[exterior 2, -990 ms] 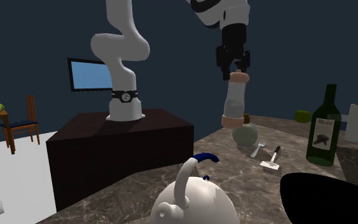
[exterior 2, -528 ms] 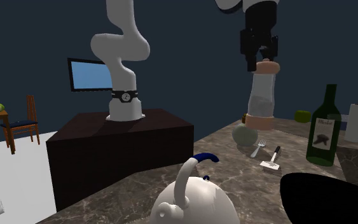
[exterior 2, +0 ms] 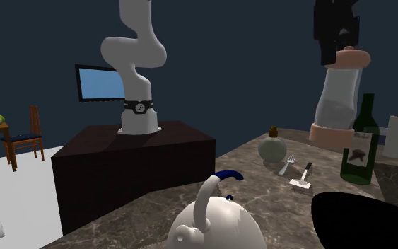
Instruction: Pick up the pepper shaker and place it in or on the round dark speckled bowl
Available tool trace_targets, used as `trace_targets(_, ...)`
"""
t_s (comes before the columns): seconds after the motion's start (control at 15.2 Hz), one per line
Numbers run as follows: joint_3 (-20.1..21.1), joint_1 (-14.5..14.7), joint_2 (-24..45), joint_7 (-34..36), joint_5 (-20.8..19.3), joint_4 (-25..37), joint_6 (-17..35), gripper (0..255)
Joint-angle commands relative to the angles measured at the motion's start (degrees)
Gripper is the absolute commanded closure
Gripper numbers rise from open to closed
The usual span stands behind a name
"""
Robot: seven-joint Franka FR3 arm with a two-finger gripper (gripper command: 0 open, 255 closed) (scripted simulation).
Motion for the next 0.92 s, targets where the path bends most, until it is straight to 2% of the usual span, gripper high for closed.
trace_targets(0.0,-0.87,1.25,4.04,-0.63,-1.31,6.89,-3.14,255)
trace_targets(0.2,-2.31,3.7,10.91,-2.21,-3.02,18.98,-8.47,255)
trace_targets(0.26,-3.03,5.2,14.7,-3.21,-3.8,25.89,-11.5,255)
trace_targets(0.86,-3.8,4.94,16.42,-2.22,-4.83,21.67,-5.79,255)
